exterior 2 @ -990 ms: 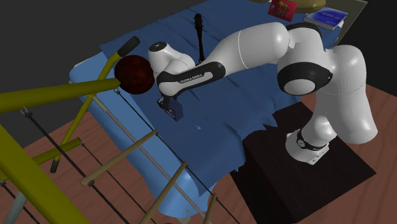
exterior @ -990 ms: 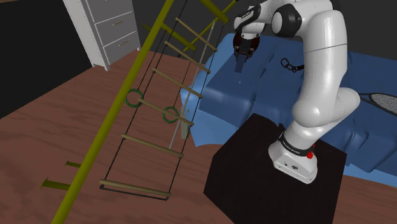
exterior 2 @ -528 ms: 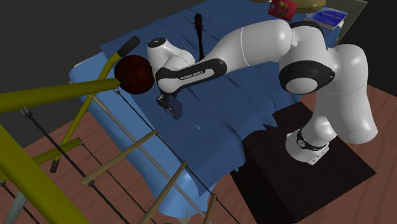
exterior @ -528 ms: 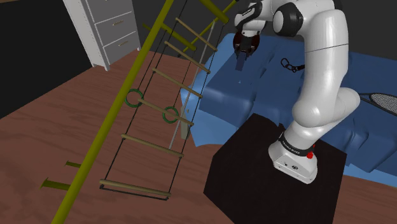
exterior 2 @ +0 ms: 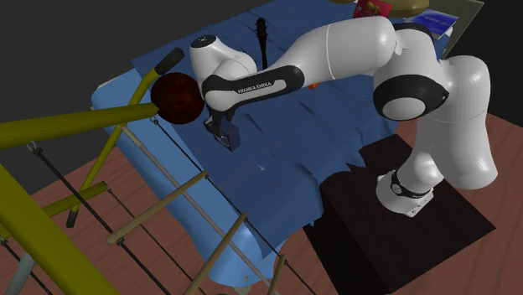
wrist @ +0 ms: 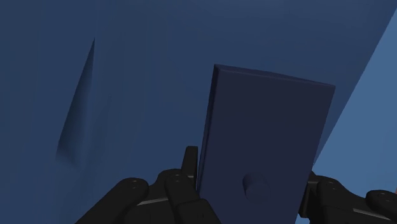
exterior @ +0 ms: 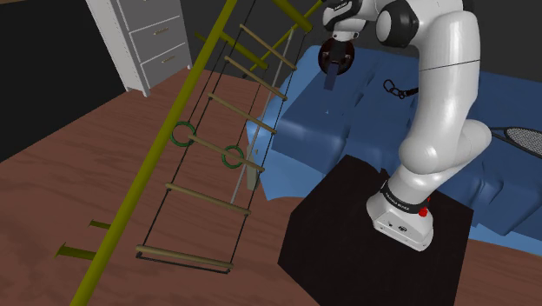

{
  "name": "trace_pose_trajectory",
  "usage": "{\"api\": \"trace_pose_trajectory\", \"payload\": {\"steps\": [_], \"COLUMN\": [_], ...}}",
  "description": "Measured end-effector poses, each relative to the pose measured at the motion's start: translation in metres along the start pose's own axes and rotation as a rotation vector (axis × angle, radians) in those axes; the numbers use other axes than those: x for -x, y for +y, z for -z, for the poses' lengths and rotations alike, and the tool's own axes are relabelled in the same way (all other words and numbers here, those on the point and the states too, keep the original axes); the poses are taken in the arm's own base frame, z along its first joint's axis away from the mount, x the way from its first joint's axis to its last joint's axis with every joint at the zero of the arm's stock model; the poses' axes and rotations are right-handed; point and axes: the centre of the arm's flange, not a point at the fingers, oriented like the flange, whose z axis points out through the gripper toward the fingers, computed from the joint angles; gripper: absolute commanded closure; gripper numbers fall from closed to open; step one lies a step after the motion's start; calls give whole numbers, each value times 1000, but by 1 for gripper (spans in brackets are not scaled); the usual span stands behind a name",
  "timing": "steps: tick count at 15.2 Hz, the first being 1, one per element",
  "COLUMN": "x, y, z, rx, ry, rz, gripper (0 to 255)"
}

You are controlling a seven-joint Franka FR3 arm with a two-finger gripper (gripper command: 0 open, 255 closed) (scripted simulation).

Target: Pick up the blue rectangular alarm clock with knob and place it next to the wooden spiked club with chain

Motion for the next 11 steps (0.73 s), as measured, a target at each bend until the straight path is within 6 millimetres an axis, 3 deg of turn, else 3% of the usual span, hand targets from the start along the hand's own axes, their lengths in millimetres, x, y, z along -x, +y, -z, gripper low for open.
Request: {"api": "trace_pose_trajectory", "payload": {"steps": [11], "x": [2], "y": [1], "z": [60], "rx": [0], "ry": [0], "rz": [0], "gripper": [255]}}
